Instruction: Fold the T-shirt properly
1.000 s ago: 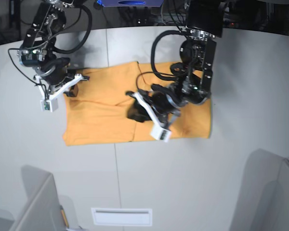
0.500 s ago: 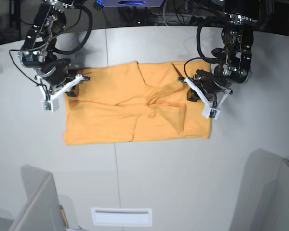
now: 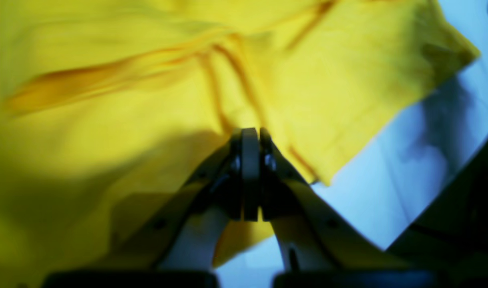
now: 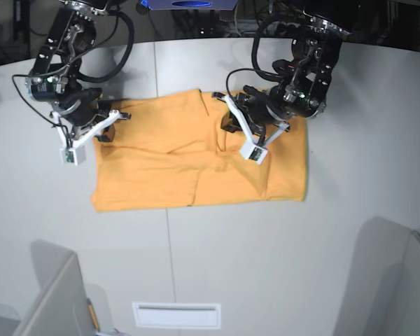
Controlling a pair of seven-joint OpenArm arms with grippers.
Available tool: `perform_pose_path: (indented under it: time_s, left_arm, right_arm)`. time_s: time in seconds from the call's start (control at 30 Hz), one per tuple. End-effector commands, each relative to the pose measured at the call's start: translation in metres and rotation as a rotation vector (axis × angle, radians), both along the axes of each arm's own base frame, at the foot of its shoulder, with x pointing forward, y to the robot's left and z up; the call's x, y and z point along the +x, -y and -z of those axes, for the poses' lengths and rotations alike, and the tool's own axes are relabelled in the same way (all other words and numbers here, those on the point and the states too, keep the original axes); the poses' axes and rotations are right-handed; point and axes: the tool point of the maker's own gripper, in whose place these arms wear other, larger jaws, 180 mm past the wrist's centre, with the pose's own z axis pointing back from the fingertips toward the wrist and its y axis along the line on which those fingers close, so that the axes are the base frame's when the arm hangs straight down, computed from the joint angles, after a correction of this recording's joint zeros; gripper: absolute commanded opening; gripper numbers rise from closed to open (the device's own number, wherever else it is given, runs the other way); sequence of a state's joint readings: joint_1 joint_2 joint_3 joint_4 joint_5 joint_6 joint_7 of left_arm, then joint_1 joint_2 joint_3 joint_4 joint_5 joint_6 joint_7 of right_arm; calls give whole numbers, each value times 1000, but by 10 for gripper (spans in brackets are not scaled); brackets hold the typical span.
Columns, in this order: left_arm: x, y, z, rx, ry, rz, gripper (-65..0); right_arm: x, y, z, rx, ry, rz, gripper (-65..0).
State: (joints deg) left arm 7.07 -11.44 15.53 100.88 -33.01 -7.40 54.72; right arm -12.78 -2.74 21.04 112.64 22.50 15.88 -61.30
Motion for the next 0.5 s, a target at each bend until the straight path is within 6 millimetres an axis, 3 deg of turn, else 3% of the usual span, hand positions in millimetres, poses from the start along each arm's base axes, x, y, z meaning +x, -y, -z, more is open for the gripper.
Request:
perform_pose_path:
  time_s: [0.0,0.13,0.23,0.37,0.47]
  left_arm:
    - [4,5,-7,-15,28,11,-650]
    - [-1,30,-13,-43,38,77,-650]
    - [5,28,-19,-47,60,64,-650]
    - [29,-11,-36,-37,119,-66,-650]
    - [48,-69,-42,-3,148,-238,-650]
  right_arm:
    - [8,0,-10,1,47,2,-650]
    - [8,0,-10,1,47,2,-650]
    - [8,0,-11,1,48,2,-650]
    - [9,0,-11,1,50,2,-650]
    - [9,0,-11,3,50,1,-650]
